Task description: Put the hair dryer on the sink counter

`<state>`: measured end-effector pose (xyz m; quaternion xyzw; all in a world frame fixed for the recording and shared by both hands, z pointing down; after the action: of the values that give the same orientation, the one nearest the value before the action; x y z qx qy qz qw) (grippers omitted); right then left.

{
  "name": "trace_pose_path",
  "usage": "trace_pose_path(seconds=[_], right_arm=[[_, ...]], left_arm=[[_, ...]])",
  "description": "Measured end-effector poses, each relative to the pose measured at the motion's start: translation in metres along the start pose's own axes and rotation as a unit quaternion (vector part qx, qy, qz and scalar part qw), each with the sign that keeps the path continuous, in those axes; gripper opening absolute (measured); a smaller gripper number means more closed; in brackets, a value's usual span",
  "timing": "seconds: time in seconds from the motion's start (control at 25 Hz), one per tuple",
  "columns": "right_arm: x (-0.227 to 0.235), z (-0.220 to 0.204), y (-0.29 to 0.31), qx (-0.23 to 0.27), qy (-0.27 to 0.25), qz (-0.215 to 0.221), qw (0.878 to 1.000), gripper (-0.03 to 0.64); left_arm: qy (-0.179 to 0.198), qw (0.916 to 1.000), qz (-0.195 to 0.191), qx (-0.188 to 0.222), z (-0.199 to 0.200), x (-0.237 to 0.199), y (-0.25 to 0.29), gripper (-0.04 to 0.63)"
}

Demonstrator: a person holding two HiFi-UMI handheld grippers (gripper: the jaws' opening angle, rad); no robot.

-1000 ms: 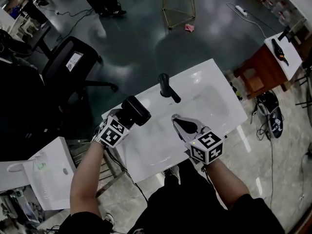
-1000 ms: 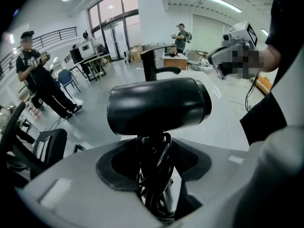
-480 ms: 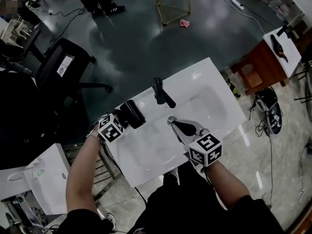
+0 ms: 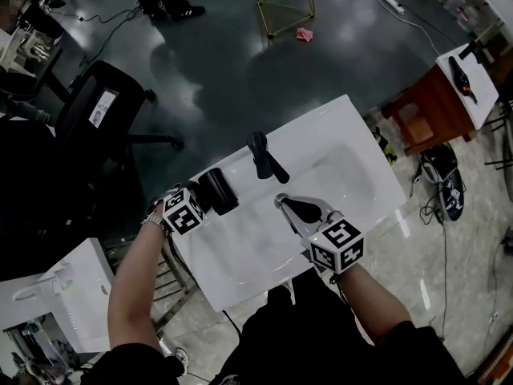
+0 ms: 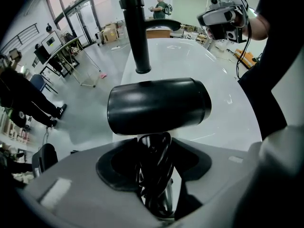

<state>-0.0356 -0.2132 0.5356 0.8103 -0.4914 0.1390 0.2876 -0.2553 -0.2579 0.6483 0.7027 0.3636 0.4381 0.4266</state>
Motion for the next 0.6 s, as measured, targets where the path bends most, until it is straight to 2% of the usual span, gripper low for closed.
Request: trace_pose_path(seconds=[0.44, 0.6], right_arm=[[0.0, -0.004, 0.024, -0.018, 0.003, 0.012, 1.0, 0.002], [-0.001, -0.005, 0.03, -0.02, 0.004, 0.017, 1.0, 0.002]], left_arm=[[0.021, 0.9997, 0.003, 0.008, -0.004, 0.0, 0.003, 0.209], [0.006, 0.9999, -0.008, 0.004, -0.004, -0.002, 0.005, 0.215]])
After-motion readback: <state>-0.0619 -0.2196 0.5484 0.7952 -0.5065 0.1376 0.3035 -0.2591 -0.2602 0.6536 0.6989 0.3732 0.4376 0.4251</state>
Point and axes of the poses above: the fingertips, and each gripper's own axes: y forward along the fingers, x to its right, z out of its top, the point moved 3 cm from there along -y, backward along the fingers, and after that the axes turned 15 degrees about z, right-handed, at the moved point
